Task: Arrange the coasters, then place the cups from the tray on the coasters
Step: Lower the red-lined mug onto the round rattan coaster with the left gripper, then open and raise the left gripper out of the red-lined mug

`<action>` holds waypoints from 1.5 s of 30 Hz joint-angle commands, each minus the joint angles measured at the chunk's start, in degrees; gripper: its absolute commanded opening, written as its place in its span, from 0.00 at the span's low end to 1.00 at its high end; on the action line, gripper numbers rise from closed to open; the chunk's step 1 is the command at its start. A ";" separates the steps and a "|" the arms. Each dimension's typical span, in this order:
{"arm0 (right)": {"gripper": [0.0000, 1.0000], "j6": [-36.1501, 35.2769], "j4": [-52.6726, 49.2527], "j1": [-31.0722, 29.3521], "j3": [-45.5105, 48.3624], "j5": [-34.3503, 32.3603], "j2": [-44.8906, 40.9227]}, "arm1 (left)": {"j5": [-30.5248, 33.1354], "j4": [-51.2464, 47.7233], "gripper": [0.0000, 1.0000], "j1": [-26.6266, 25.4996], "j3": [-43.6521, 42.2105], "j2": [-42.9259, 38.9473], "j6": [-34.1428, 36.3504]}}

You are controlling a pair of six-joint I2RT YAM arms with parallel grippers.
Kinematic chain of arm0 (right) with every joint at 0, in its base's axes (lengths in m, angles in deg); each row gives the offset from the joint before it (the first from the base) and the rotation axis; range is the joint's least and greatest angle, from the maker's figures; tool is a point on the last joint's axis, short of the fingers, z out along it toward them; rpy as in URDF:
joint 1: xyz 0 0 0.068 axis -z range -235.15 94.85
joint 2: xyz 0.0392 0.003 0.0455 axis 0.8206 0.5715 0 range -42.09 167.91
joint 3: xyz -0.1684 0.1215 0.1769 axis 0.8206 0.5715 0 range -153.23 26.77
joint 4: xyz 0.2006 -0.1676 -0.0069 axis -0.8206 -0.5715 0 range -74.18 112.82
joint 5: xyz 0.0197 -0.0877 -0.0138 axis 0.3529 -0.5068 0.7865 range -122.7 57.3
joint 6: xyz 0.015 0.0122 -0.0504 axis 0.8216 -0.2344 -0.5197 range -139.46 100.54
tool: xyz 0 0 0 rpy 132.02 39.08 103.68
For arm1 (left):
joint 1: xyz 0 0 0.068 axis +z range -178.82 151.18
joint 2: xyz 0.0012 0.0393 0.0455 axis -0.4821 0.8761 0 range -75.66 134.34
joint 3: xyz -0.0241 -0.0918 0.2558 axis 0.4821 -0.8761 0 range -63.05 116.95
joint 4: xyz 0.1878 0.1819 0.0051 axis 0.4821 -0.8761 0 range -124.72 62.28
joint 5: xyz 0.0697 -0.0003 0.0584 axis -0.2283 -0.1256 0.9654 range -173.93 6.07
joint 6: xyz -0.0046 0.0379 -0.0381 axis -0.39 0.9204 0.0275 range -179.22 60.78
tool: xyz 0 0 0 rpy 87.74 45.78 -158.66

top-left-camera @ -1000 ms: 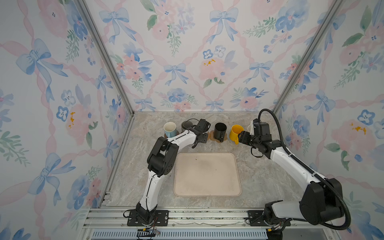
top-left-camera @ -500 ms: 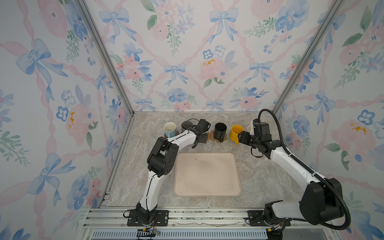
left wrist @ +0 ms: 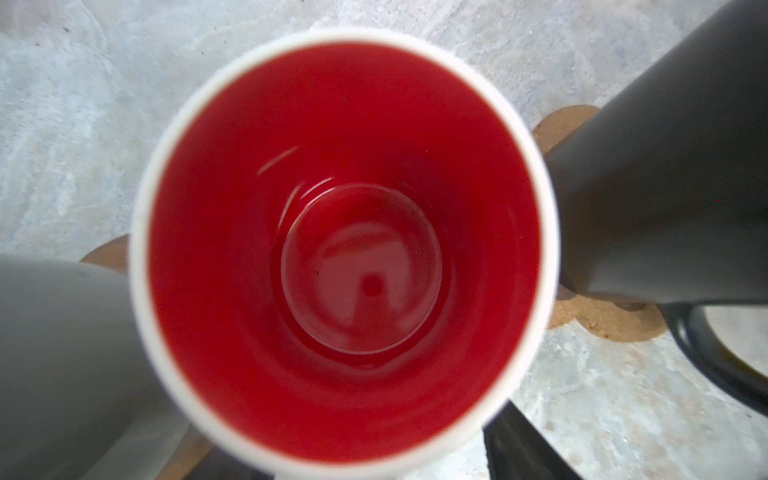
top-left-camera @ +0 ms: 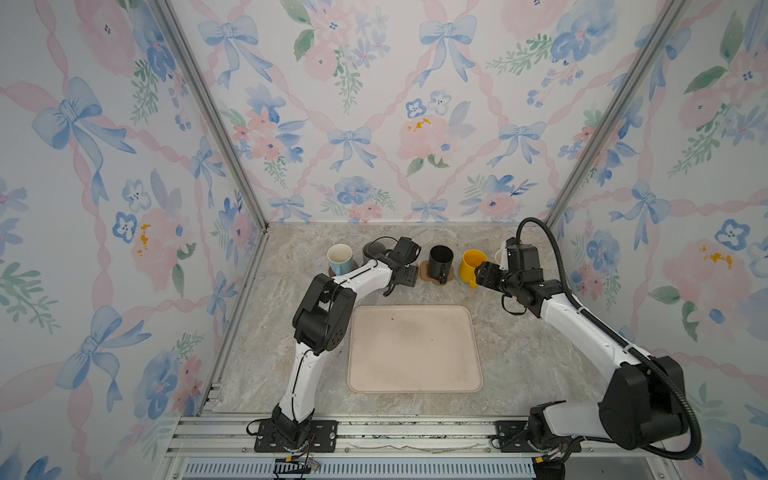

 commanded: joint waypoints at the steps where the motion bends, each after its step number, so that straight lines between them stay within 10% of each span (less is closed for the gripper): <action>1: 0.75 0.12 1.06 0.54 0.64 0.47 0.40 | 0.00 -0.16 0.73 -0.52 -0.90 -3.68 0.34; 17: 0.98 0.05 2.73 0.54 2.65 0.11 -2.25 | 1.60 -0.07 0.81 -2.83 -3.31 -10.97 1.43; 45: 0.97 -0.73 2.58 0.42 4.86 -1.15 -9.32 | 9.20 2.14 0.98 -6.43 -16.52 -29.84 4.73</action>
